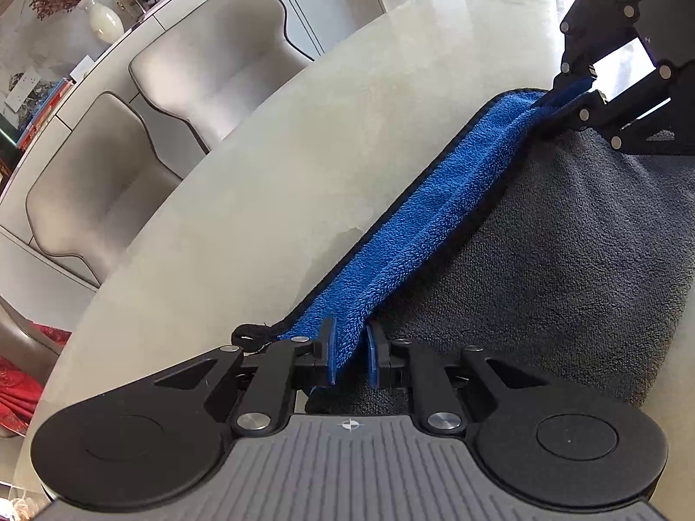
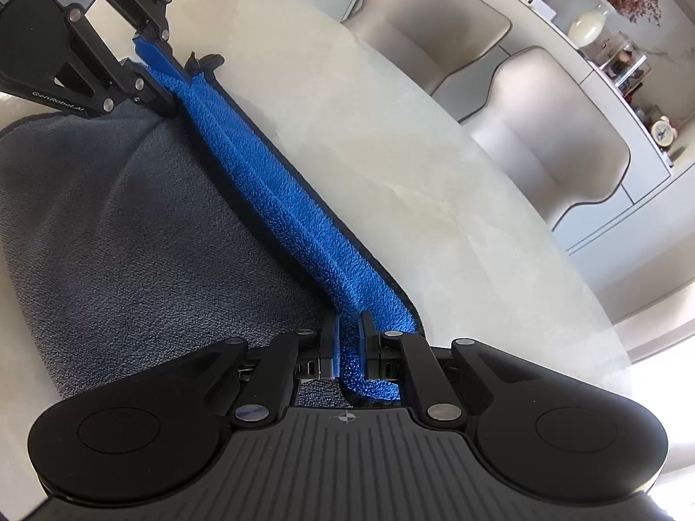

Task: Fold towel
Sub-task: 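Lift the grasped edge with both grippers and fold it over the towel, then lower the folded edge onto the grey side with both grippers and align it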

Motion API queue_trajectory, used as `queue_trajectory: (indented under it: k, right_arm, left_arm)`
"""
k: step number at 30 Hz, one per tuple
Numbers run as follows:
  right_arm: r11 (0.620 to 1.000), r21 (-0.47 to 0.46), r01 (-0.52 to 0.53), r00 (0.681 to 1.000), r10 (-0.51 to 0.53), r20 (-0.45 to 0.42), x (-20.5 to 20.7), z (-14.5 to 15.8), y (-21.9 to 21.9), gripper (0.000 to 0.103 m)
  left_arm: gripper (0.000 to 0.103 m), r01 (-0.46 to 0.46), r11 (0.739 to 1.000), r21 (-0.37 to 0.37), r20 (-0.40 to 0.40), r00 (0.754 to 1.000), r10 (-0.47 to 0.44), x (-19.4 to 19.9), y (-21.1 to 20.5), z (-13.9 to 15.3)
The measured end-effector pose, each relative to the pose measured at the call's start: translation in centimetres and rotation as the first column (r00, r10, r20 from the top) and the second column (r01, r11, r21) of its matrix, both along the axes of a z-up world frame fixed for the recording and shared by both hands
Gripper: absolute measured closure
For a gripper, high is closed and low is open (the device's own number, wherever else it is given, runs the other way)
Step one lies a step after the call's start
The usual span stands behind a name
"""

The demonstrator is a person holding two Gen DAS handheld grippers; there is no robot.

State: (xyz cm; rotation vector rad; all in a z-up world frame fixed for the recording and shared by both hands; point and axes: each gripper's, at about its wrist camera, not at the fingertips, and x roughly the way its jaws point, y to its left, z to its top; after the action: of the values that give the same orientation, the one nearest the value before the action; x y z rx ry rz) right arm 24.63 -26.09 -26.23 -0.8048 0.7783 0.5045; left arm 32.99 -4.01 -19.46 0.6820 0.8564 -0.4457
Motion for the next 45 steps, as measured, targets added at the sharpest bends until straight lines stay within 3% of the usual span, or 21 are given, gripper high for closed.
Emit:
queue_trajectory:
  k: [4,6,11,16,18,24,28,34,37,39,40,42,45]
  right_arm:
    - [1.0,0.011,0.018,1.0,-0.018,0.001,0.3,-0.2,-0.1,0.093]
    - [1.0,0.011,0.028,0.999,-0.028,0.026,0.2,-0.2,-0.2,0.085]
    - [0.998,0.038,0.048,0.996,-0.051,0.079,-0.3,0.2,-0.7,0.084]
    - [0.998,0.036,0.042,0.997,-0.045,0.063,-0.6,0.1,-0.7,0.082]
    - [0.999,0.029,0.039,0.997,-0.041,0.061,-0.7,0.0,-0.9,0.076]
    - [0.994,0.112,0.017,0.997,-0.025,0.076,-1.3,1.8,-2.6,0.07]
    - [0.999,0.049,-0.007,0.997,0.003,0.083,-1.3,1.3,-2.7,0.069]
    - [0.994,0.108,0.013,1.0,-0.014,0.004,0.5,0.7,-3.4,0.069]
    - [0.989,0.147,0.006,1.0,-0.003,-0.018,0.9,1.1,-4.0,0.071]
    - [0.991,0.136,0.011,1.0,-0.008,-0.023,1.2,1.0,-4.3,0.085]
    - [0.992,0.128,0.008,1.0,-0.005,-0.027,1.4,0.9,-4.3,0.087]
    - [0.991,0.132,0.002,1.0,0.002,-0.03,1.5,0.9,-4.5,0.095]
    - [0.989,0.147,-0.01,1.0,0.012,-0.017,1.5,1.3,-4.6,0.097]
  left_arm:
    - [0.08,-0.02,0.999,-0.03,0.007,1.0,0.021,0.5,0.3,-0.2]
    - [0.072,-0.031,0.999,-0.034,0.028,0.999,0.032,0.4,0.5,-0.2]
    - [0.073,-0.028,0.998,-0.054,0.114,0.993,0.034,-0.3,0.9,0.2]
    - [0.072,-0.006,0.998,-0.056,0.075,0.997,0.011,-0.2,0.9,-0.1]
    - [0.072,-0.001,0.999,-0.045,0.063,0.998,0.004,-0.3,0.8,-0.4]
    - [0.068,-0.039,0.996,-0.077,0.041,0.998,0.042,0.1,1.3,-0.8]
    - [0.068,-0.037,0.996,-0.083,0.041,0.998,0.041,0.0,1.4,-0.8]
    - [0.068,-0.017,0.997,-0.075,0.034,0.999,0.02,-0.1,1.5,-0.9]
    - [0.068,-0.008,0.997,-0.074,0.031,0.999,0.011,-0.3,1.6,-1.0]
    - [0.069,-0.005,0.997,-0.073,0.03,1.0,0.007,-0.1,1.6,-0.9]
    - [0.07,-0.005,0.997,-0.074,0.03,1.0,0.007,0.0,1.7,-0.9]
    - [0.078,0.0,0.998,-0.067,0.038,0.999,0.003,0.1,1.6,-0.8]
    - [0.084,0.011,0.999,-0.041,0.058,0.998,-0.009,0.1,1.4,-0.8]
